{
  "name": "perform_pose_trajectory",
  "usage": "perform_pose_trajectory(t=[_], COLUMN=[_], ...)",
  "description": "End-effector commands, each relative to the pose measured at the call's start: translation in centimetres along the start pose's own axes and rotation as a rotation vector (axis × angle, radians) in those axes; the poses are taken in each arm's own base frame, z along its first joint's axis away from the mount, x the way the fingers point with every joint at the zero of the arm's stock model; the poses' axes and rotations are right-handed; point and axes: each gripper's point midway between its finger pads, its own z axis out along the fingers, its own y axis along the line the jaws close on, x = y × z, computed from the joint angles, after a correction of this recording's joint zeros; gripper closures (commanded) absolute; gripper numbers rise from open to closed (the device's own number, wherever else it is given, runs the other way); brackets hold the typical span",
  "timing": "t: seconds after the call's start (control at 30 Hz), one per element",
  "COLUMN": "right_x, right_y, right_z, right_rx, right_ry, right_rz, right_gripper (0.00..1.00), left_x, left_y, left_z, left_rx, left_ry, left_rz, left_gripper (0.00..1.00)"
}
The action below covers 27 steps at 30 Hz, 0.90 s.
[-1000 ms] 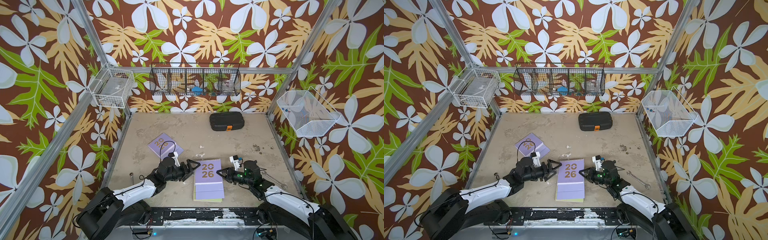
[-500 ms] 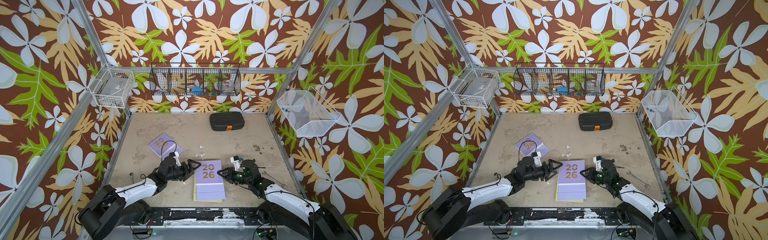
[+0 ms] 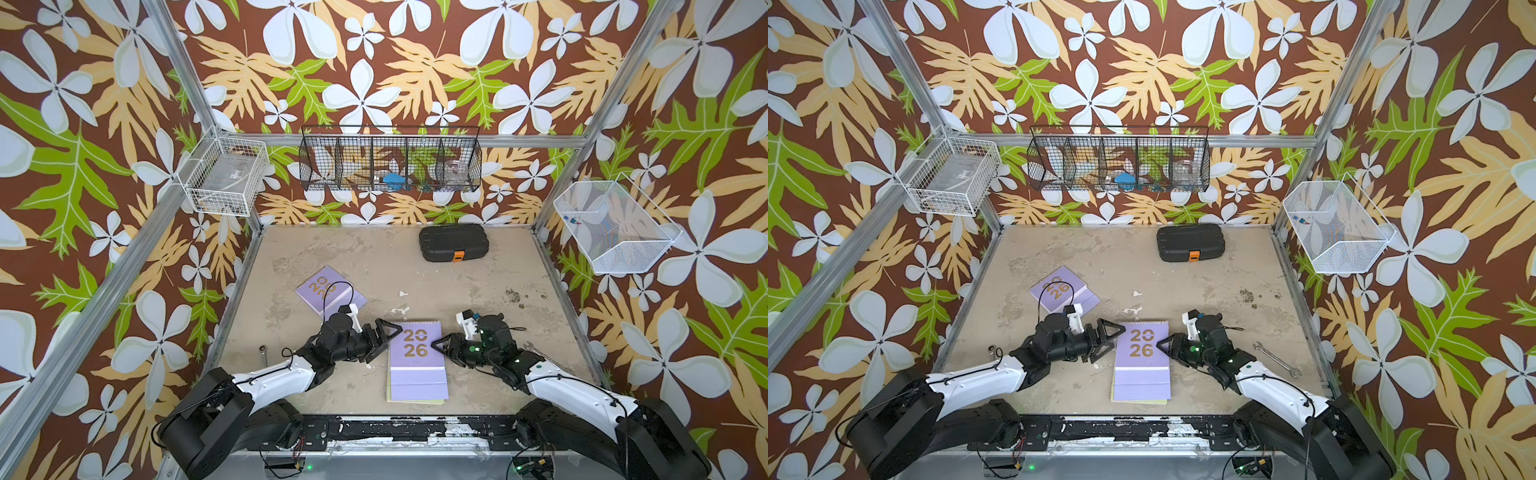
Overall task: Stack the calendars
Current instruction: Place the calendar at the calendar, then adjust the calendar at the calendar.
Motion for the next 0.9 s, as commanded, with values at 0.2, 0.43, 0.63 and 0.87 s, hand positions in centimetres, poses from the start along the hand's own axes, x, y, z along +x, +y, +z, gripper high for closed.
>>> perform_pose_trajectory(t=[0.2, 0.43, 0.63, 0.87], right_x=[-0.7, -1.3, -1.7, -0.3], right_y=[-0.8, -2.0, -3.9, -6.9], right_z=[-0.6, -2.0, -4.0, -5.4], right_rx=[0.093, 0.229, 0.395, 0.537], right_ry=[-0.027, -0.056, -0.077, -0.026], right_rz=[-0.03, -0.079, -0.126, -0.126], right_gripper=[0.44, 0.36, 0.34, 0.31], left_x=[0.0, -0.3, -0.3, -0.5], left_y=[-0.2, 0.3, 0.9, 0.9], left_z=[-0.2, -0.5, -0.6, -0.5], left_rx=[0.006, -0.037, -0.075, -0.096], left_ry=[-0.009, -0.025, -0.026, -0.028], left_rz=[0.013, 0.028, 0.04, 0.051], left_gripper=[0.0, 0.0, 0.0, 0.0])
